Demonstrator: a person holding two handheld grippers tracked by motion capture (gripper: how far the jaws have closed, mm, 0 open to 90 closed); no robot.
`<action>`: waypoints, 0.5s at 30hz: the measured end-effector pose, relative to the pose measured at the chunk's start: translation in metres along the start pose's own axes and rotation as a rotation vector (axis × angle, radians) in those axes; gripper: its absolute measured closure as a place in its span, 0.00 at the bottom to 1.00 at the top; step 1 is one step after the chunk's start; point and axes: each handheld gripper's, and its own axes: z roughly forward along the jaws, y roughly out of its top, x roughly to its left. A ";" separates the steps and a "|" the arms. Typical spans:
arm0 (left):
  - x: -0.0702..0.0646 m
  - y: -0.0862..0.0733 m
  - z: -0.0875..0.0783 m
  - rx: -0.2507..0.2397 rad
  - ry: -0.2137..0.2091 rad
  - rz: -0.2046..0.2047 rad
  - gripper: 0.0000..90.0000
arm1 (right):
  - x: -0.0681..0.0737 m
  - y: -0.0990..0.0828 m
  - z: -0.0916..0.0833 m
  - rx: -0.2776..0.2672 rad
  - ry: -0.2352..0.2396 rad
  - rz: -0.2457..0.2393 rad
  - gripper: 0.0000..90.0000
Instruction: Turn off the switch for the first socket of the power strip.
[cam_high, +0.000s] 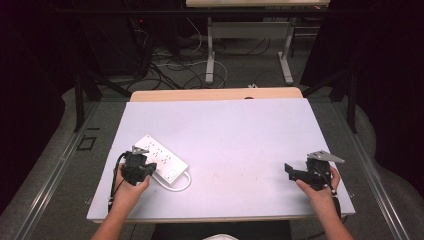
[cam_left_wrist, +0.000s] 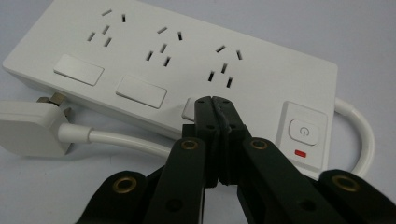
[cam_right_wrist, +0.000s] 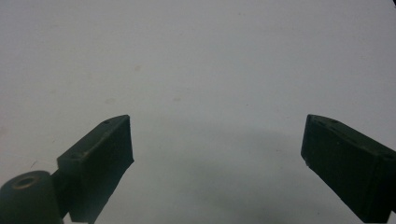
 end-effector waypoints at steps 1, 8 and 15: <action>0.001 0.000 0.000 0.003 0.002 -0.002 1.00 | 0.000 0.000 0.000 0.000 0.000 0.000 0.09; 0.004 0.005 0.004 0.006 0.007 -0.011 1.00 | 0.000 -0.001 0.001 -0.003 -0.005 0.008 0.10; 0.004 0.010 0.008 0.003 0.008 -0.029 1.00 | 0.000 -0.001 0.001 0.005 0.004 0.014 0.10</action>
